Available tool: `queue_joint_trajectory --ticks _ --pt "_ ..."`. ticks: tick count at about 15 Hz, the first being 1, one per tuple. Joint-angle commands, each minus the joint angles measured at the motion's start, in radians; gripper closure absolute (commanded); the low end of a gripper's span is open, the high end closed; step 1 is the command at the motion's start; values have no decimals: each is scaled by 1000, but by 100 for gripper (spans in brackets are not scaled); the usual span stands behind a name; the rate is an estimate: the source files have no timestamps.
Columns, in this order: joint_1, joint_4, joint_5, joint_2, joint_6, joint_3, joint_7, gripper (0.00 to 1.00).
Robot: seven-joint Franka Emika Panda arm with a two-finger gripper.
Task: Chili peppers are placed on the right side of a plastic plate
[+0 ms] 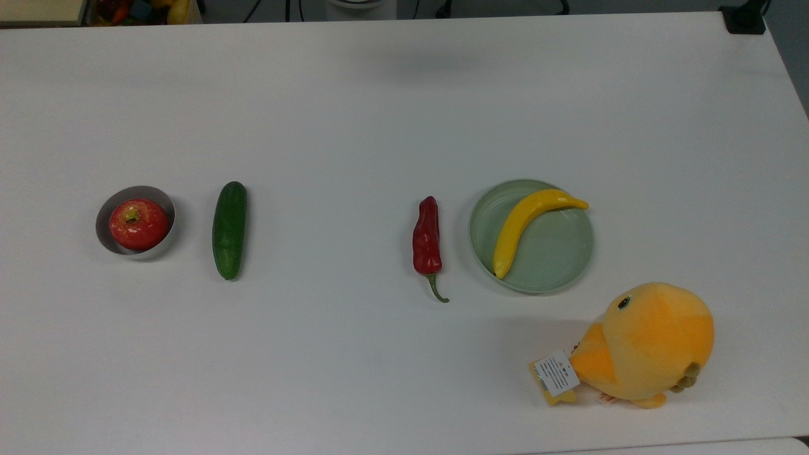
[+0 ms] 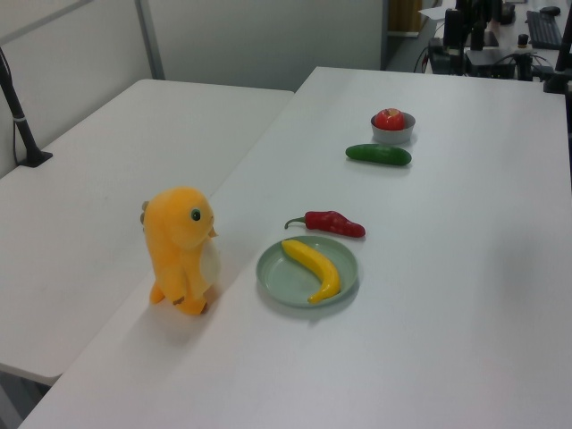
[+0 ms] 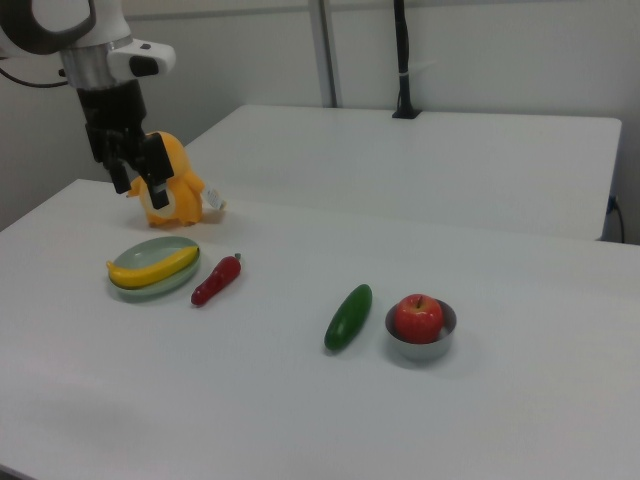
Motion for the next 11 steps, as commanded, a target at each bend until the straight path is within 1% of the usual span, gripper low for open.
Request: queue_joint_trajectory --ticks 1,4,5,11 --pt "46 -57 20 -20 135 -70 -93 0" --pt "46 -52 21 20 230 -70 -219 0" --pt "46 -51 21 26 251 -72 -242 0" --pt "49 -55 23 27 250 -64 -244 0"
